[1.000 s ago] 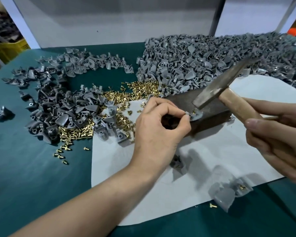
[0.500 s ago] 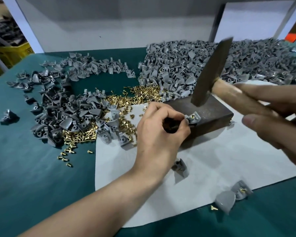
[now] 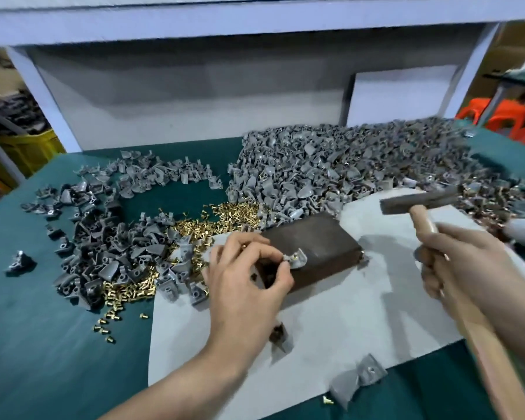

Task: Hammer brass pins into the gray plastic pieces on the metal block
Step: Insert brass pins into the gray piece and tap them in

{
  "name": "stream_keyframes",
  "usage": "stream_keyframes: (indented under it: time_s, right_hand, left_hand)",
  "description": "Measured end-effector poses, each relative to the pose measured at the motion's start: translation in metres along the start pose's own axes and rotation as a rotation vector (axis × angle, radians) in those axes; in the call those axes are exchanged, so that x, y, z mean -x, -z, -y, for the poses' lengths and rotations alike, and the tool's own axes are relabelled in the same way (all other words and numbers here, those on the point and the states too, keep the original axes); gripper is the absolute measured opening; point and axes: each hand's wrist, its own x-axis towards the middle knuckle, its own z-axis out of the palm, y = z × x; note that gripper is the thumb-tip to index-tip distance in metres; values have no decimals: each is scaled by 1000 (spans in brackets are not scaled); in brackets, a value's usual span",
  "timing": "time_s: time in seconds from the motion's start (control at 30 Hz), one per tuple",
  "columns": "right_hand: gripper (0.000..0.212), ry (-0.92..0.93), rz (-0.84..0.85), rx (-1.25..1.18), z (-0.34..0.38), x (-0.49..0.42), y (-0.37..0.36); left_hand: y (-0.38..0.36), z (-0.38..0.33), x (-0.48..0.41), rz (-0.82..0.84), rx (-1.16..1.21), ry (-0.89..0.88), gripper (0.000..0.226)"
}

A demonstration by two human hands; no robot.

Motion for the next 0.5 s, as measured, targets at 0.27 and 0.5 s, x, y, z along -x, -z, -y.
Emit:
stream_keyframes:
  time_s: [0.27, 0.5]
  right_hand:
    - [32, 267, -150, 659, -17, -8, -3]
    - [29, 474, -285, 1090, -28, -16, 6]
  left_hand:
    - [-4, -51, -50, 186, 54, -13, 8]
    - [19, -28, -199, 295, -784, -115, 38]
